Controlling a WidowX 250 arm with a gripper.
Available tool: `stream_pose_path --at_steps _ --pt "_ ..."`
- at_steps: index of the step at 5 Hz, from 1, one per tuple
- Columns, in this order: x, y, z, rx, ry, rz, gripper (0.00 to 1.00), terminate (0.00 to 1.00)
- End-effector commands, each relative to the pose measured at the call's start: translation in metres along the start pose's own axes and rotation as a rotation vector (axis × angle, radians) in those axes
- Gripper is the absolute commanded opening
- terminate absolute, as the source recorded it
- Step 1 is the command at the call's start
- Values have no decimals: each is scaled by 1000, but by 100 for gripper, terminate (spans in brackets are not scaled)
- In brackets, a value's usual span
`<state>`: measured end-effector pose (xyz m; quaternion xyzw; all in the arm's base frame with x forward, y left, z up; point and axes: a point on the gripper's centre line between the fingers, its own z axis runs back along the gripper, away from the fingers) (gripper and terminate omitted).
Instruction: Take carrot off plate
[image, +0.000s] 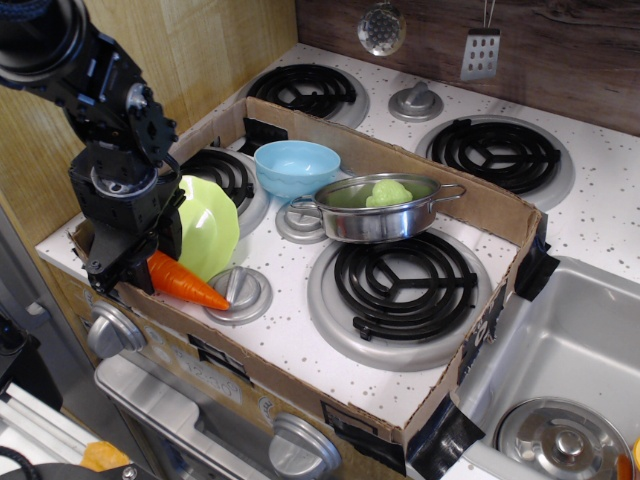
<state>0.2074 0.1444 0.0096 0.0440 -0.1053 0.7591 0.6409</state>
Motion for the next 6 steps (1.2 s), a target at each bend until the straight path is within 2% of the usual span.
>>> stream_pose_path --at_steps 1,2,3,4,5,6 --pt "-3 -9 53 34 -49 97 0 0" --pt "-19 -11 68 47 -49 107 0 0" --pt "-56 -8 51 -25 -38 109 0 0" --pt "-89 -6 36 -50 1 62 0 0" --pt "-115 1 29 -52 34 90 0 0" --pt "-139 10 32 -28 56 137 0 0"
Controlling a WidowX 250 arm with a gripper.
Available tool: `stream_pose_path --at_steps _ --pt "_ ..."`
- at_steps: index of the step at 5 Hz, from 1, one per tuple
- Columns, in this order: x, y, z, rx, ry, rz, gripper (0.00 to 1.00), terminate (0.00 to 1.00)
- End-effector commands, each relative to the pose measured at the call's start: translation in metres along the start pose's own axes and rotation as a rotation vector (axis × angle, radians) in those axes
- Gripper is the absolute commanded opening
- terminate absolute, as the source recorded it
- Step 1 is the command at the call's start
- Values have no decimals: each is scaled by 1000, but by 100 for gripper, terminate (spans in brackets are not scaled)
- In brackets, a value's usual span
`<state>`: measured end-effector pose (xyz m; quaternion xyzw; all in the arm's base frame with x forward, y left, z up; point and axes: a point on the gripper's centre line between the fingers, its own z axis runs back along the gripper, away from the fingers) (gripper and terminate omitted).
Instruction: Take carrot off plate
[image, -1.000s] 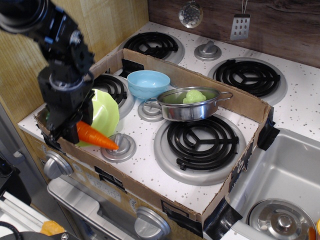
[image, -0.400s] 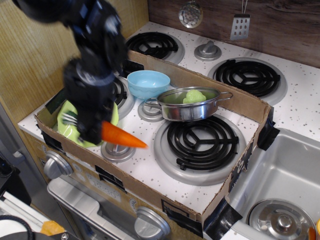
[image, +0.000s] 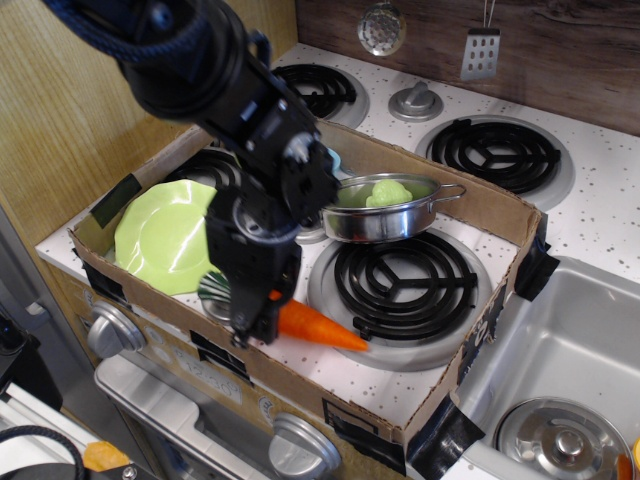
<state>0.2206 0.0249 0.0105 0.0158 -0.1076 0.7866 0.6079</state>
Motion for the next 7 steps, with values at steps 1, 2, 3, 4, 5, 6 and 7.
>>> stream_pose_path --at_steps 1,2,3,4,5,6,7 --pt "-26 9 7 12 -12 84 100 0" --pt "-24 4 15 16 -82 72 100 0" --pt "-23 -2 28 17 -80 77 100 0" --pt "-25 -9 44 17 -106 93 100 0" --pt "-20 -13 58 21 -110 111 100 0" --pt "-17 -22 64 22 -87 77 100 0" --pt "-11 -35 66 13 -79 39 100 0"
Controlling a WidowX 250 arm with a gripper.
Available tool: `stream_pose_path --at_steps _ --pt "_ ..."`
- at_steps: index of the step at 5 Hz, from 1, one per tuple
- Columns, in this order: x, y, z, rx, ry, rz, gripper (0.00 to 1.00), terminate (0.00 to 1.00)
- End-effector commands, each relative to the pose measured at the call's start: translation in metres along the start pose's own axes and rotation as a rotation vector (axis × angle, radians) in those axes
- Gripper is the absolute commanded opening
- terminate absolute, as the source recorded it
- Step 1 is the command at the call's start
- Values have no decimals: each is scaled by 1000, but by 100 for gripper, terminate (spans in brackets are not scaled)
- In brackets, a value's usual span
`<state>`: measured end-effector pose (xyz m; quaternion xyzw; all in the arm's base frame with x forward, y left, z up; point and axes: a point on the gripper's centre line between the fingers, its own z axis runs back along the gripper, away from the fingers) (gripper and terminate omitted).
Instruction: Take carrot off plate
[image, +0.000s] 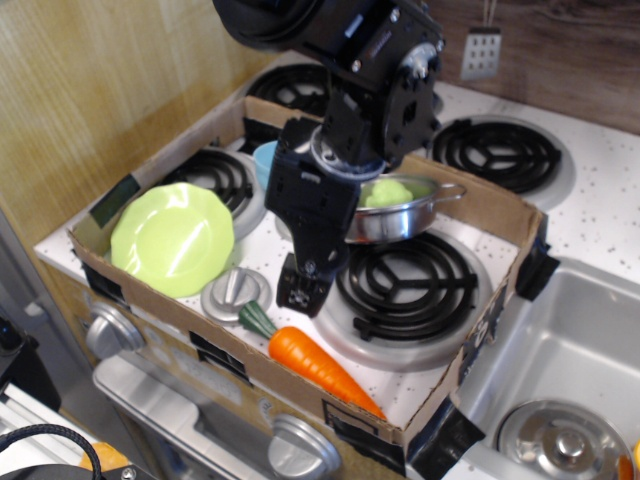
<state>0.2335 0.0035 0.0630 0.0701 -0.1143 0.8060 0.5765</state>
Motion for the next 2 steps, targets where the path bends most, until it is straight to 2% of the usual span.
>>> stream_pose_path --at_steps 1,2 --pt "4 -19 13 -49 22 -21 100 0" --pt "4 -19 13 -49 22 -21 100 100"
